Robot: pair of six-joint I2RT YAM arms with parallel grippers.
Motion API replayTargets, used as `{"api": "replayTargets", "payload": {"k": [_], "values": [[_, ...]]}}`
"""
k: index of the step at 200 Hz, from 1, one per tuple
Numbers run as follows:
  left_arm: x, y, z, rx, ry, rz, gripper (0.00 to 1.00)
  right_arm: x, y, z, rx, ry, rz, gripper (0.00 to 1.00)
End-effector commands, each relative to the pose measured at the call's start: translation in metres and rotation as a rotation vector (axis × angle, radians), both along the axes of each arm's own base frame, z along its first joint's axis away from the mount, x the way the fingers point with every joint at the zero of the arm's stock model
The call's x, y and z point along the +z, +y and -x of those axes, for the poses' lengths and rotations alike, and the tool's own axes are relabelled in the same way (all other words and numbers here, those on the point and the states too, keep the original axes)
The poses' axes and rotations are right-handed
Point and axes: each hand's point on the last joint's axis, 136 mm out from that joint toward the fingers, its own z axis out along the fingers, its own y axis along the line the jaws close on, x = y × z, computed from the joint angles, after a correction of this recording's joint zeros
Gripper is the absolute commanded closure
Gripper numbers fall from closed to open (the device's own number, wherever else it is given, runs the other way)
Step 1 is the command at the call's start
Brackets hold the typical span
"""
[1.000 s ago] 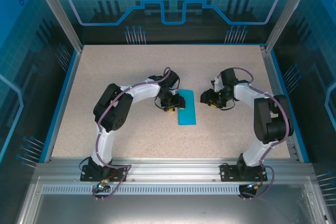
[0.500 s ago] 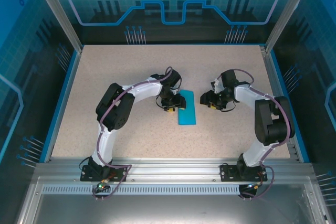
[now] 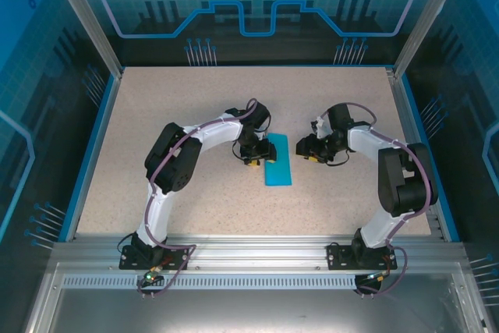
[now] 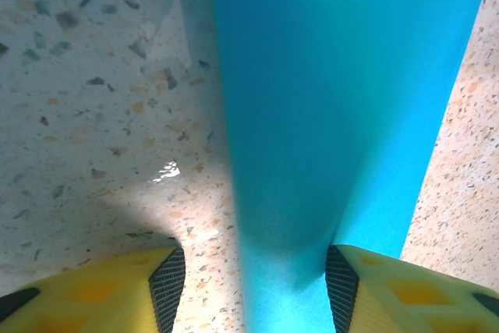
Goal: Fold a paper plane with a square sheet of paper (fold left side to right side)
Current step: Hold the square sheet of paper at the center of the table.
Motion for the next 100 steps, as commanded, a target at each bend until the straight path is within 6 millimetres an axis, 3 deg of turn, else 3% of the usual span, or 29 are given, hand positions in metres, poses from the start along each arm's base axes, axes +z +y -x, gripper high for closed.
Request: {"api": "replayTargets", "payload": {"k": [1, 100], "values": [[-0.0371, -0.0093, 0.0163, -0.024, 0.065, -0.031, 0.45, 0.0024, 0.0085, 0.0072, 0.019, 0.014, -0.023, 0.53], [-0.0413, -0.0088, 0.0200, -0.057, 0.083, -0.050, 0.44, -0.0007, 0.0160, 0.0075, 0.040, 0.021, -0.019, 0.56]]}}
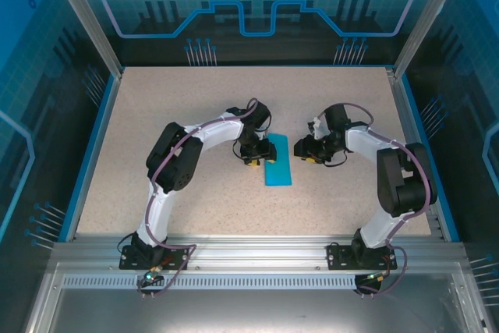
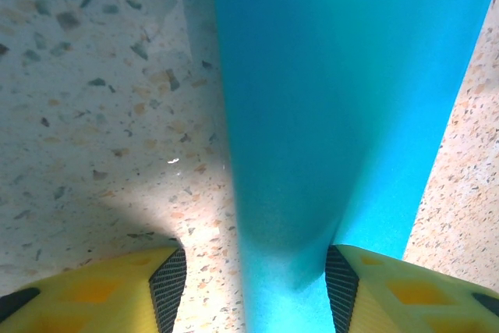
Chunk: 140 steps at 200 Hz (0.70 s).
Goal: Fold a paper plane with a square sheet of paper (fold left side to right side)
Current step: Hold the square sheet of paper at the center of the table.
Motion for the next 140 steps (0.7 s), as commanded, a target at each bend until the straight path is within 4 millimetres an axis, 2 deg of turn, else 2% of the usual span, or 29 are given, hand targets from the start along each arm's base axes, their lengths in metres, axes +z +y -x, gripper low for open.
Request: {"api": "replayTargets", "payload": {"k": [1, 140], "values": [[-0.041, -0.008, 0.020, -0.056, 0.067, -0.038, 0.44, -0.001, 0.007, 0.003, 0.012, 0.022, -0.014, 0.56], [-0.046, -0.011, 0.024, -0.098, 0.083, -0.068, 0.43, -0.005, 0.018, 0.005, 0.040, 0.036, -0.011, 0.58]]}}
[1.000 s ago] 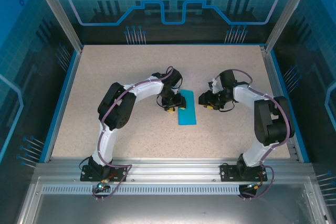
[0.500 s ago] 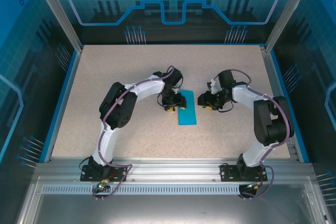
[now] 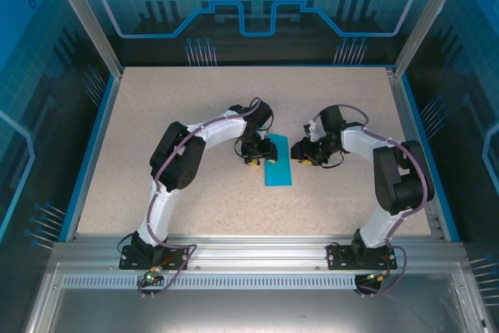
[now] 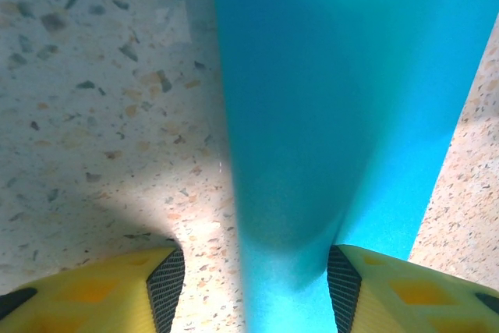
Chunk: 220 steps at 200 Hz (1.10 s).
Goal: Fold a paper plane with a square sheet of paper (fold left side to right side)
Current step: Hold the square sheet of paper at the center of the table.
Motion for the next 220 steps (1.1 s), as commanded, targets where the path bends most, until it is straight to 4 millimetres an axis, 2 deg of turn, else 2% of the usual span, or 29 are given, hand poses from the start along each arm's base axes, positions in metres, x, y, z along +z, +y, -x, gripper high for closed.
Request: {"api": "replayTargets", "payload": {"k": [1, 173, 220], "values": [[-0.045, -0.011, 0.023, -0.070, 0.062, -0.039, 0.43, 0.003, 0.008, -0.002, 0.010, 0.011, -0.014, 0.58], [-0.046, -0.012, 0.022, -0.057, 0.064, -0.036, 0.43, 0.000, 0.018, 0.000, 0.028, 0.026, -0.018, 0.63], [-0.046, -0.012, 0.022, -0.056, 0.063, -0.040, 0.43, 0.002, 0.015, -0.001, 0.024, 0.019, 0.000, 0.63]]}}
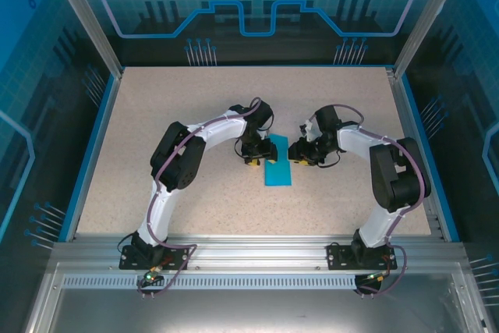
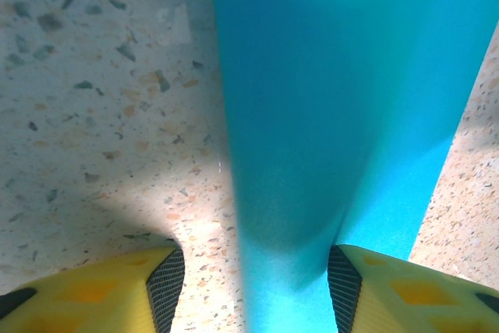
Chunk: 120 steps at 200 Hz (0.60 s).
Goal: Fold a paper plane with a square sheet of paper (fold left side to right side)
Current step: Hold the square sheet of paper at the center of the table.
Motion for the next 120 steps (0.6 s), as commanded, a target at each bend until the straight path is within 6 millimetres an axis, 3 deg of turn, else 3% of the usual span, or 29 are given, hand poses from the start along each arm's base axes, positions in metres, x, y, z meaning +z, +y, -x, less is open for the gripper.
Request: {"api": "replayTargets", "payload": {"k": [1, 92, 120], "values": [[-0.0461, -0.0113, 0.0213, -0.052, 0.063, -0.038, 0.43, 0.0044, 0.0051, -0.0002, 0.010, 0.003, 0.001, 0.63], [-0.0492, -0.0120, 0.0206, -0.042, 0.067, -0.041, 0.42, 0.0092, 0.0047, 0.0000, 0.002, -0.003, -0.006, 0.63], [-0.0491, -0.0121, 0.0203, -0.040, 0.067, -0.040, 0.42, 0.0077, 0.0081, 0.0013, 0.008, 0.009, -0.027, 0.68]]}}
